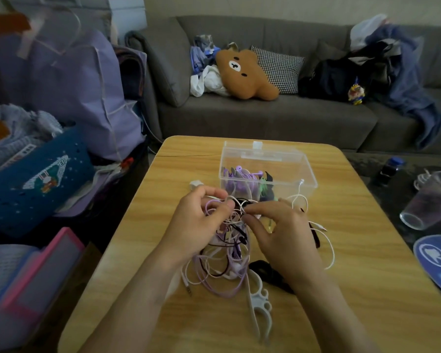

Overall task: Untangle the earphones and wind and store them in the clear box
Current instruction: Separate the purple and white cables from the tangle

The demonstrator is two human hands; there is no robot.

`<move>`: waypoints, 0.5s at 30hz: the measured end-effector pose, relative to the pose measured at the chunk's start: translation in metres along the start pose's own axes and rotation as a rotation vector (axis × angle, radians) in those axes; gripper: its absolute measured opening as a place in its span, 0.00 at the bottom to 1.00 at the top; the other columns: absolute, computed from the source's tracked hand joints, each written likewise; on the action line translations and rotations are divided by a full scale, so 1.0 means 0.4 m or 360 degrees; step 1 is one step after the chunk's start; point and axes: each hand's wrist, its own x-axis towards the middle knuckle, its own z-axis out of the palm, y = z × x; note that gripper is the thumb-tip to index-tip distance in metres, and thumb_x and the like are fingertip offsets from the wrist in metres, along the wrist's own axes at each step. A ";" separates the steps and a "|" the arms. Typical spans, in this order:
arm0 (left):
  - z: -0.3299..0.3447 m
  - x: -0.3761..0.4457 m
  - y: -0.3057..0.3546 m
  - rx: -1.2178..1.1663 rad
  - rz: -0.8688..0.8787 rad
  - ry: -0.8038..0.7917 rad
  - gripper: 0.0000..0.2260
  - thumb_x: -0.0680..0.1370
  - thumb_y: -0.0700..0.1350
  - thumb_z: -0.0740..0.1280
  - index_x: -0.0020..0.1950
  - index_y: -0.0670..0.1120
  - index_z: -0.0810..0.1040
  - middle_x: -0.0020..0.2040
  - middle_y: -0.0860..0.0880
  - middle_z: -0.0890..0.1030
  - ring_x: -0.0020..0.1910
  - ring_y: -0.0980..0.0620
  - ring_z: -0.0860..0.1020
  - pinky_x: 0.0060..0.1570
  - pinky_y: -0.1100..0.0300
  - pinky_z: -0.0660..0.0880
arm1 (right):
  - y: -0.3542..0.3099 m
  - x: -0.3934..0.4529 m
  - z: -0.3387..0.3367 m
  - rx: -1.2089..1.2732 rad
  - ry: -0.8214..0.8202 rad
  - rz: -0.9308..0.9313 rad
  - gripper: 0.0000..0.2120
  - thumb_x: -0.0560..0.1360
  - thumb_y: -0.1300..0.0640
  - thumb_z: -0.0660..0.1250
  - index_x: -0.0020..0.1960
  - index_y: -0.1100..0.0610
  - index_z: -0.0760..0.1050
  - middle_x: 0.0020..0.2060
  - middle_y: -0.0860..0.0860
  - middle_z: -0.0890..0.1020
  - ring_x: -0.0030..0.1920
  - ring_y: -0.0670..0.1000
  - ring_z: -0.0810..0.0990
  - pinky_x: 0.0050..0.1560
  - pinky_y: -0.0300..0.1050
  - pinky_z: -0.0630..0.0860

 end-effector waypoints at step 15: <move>-0.011 0.004 0.021 -0.0175 -0.0294 0.0288 0.07 0.75 0.45 0.74 0.51 0.48 0.79 0.38 0.49 0.85 0.33 0.56 0.81 0.32 0.62 0.75 | -0.019 0.010 -0.026 -0.0018 -0.0371 0.0203 0.05 0.79 0.52 0.68 0.53 0.50 0.82 0.35 0.39 0.81 0.35 0.42 0.80 0.37 0.37 0.77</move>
